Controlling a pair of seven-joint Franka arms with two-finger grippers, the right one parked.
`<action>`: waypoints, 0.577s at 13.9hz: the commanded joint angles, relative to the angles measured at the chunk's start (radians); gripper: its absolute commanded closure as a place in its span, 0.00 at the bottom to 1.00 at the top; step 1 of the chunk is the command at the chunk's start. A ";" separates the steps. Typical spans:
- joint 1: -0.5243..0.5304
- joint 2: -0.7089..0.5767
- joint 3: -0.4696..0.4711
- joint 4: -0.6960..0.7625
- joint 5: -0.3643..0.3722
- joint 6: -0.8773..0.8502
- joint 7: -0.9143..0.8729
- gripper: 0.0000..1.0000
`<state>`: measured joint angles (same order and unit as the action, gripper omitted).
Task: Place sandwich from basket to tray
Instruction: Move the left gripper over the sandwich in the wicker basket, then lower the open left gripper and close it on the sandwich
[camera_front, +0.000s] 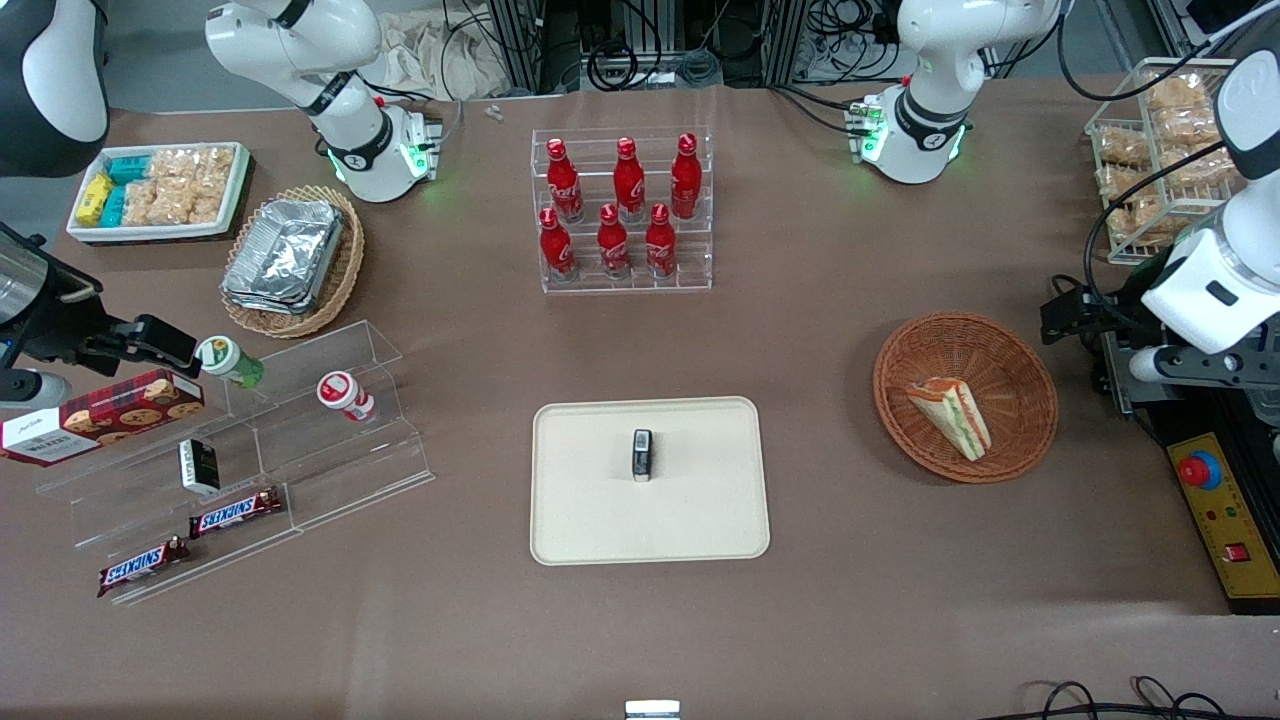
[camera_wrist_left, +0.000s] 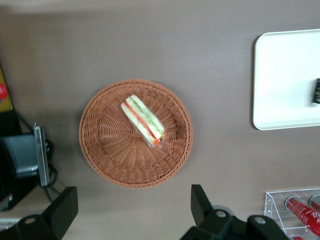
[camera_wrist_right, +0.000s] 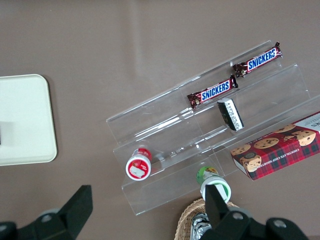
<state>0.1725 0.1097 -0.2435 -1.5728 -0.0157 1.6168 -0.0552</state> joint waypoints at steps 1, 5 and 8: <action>0.002 0.002 -0.010 -0.048 0.013 0.035 -0.084 0.00; -0.020 -0.008 -0.016 -0.231 0.022 0.271 -0.464 0.00; -0.024 -0.010 -0.014 -0.363 0.026 0.417 -0.577 0.00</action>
<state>0.1504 0.1235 -0.2601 -1.8466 -0.0061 1.9515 -0.5537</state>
